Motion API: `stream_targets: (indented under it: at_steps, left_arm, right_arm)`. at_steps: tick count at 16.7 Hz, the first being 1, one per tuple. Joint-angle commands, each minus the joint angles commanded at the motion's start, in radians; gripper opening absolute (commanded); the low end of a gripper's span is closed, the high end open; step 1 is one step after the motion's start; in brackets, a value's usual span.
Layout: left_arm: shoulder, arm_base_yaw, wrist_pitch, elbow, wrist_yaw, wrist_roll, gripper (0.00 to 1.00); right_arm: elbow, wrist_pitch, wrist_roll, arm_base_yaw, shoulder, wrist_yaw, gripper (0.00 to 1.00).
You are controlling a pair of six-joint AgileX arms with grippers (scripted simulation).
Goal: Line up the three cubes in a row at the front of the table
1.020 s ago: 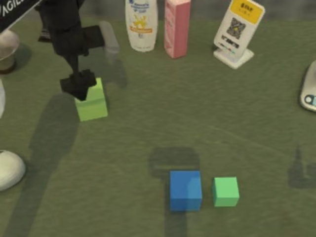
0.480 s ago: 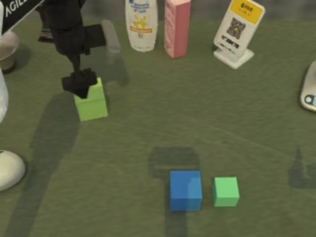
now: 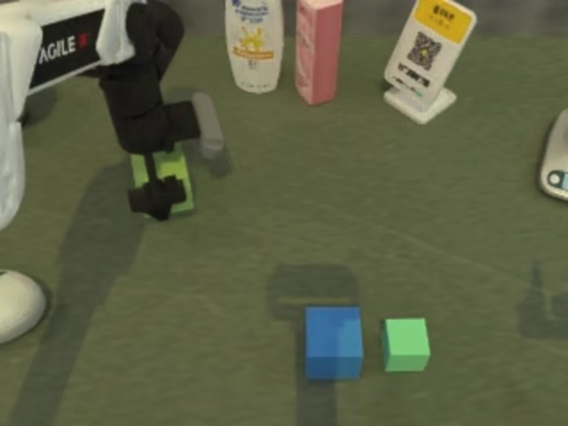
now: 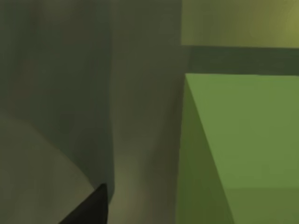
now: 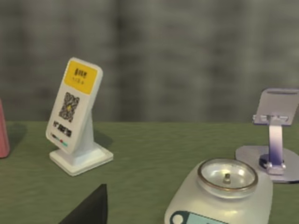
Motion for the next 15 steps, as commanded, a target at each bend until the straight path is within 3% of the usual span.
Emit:
stream_targets:
  at_steps: [5, 15]
  left_arm:
    - [0.003, 0.000, 0.011, -0.011, 0.000, 0.000, 1.00]
    - [0.003, 0.000, 0.011, -0.011, 0.000, 0.000, 0.25]
  right_arm:
    - [0.000, 0.000, 0.000, 0.000, 0.000, 0.000, 1.00]
    - [0.000, 0.000, 0.000, 0.000, 0.000, 0.000, 1.00]
